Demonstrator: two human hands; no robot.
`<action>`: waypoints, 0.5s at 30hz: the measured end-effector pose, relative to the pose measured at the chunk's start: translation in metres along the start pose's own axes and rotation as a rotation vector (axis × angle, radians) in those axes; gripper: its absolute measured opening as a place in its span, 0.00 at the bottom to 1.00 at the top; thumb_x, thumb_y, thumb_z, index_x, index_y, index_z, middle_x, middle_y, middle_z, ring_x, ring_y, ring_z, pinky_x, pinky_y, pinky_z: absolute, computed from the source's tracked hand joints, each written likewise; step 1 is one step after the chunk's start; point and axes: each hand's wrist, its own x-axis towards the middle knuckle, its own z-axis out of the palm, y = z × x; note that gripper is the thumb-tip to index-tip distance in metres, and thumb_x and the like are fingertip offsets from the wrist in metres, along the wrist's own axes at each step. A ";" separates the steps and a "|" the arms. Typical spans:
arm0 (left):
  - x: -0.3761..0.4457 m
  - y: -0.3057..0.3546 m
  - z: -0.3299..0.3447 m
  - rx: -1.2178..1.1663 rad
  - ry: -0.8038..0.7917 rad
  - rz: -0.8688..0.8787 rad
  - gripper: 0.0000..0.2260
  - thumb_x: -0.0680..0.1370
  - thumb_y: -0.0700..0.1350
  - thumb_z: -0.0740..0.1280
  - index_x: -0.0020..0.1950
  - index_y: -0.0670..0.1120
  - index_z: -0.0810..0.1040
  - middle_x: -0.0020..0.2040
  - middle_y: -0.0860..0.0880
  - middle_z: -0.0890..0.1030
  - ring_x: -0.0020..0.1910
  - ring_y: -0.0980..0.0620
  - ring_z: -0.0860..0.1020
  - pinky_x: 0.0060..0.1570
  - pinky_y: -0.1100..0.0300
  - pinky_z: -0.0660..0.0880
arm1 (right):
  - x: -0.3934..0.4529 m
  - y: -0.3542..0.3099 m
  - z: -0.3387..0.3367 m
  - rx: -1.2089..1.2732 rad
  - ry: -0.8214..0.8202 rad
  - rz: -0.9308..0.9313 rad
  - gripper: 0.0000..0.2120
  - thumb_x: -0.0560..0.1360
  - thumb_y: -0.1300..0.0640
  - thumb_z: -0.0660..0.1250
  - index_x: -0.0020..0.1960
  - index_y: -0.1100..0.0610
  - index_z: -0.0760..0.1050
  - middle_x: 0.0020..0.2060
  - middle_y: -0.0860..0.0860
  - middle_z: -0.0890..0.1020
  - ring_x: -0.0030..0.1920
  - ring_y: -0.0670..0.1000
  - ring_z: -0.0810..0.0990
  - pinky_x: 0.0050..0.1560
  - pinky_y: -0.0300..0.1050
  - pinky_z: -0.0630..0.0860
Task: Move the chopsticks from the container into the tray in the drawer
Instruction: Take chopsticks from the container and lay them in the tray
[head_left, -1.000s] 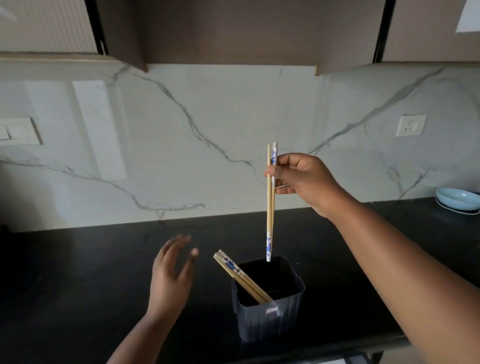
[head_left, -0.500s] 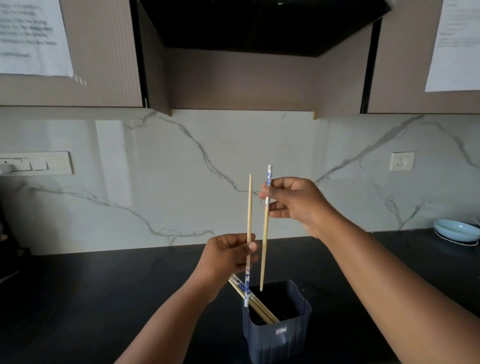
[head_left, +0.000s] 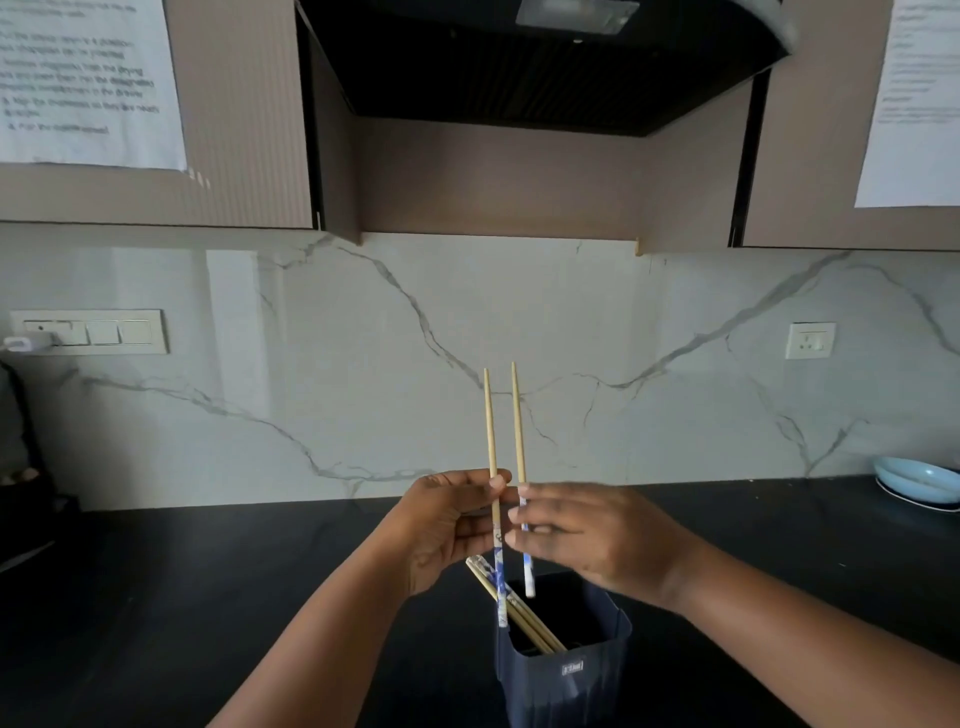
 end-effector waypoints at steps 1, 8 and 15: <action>0.000 0.000 0.001 0.005 -0.013 -0.018 0.12 0.69 0.45 0.74 0.51 0.42 0.85 0.50 0.41 0.85 0.44 0.46 0.83 0.42 0.55 0.81 | -0.005 -0.002 0.005 -0.011 0.000 -0.010 0.12 0.78 0.61 0.63 0.56 0.57 0.83 0.51 0.53 0.86 0.56 0.54 0.83 0.53 0.48 0.81; 0.002 -0.008 0.009 0.026 -0.045 -0.082 0.16 0.69 0.43 0.74 0.54 0.38 0.83 0.46 0.42 0.85 0.41 0.46 0.84 0.39 0.55 0.81 | -0.009 -0.015 0.017 -0.053 0.037 -0.059 0.08 0.77 0.59 0.68 0.53 0.54 0.85 0.49 0.50 0.86 0.55 0.52 0.83 0.52 0.46 0.81; 0.008 -0.016 0.008 -0.003 0.010 -0.086 0.12 0.68 0.41 0.74 0.50 0.40 0.84 0.45 0.43 0.85 0.38 0.48 0.84 0.36 0.56 0.81 | -0.022 -0.016 0.028 -0.034 0.010 0.005 0.10 0.77 0.59 0.67 0.56 0.52 0.83 0.53 0.49 0.85 0.57 0.52 0.82 0.56 0.46 0.79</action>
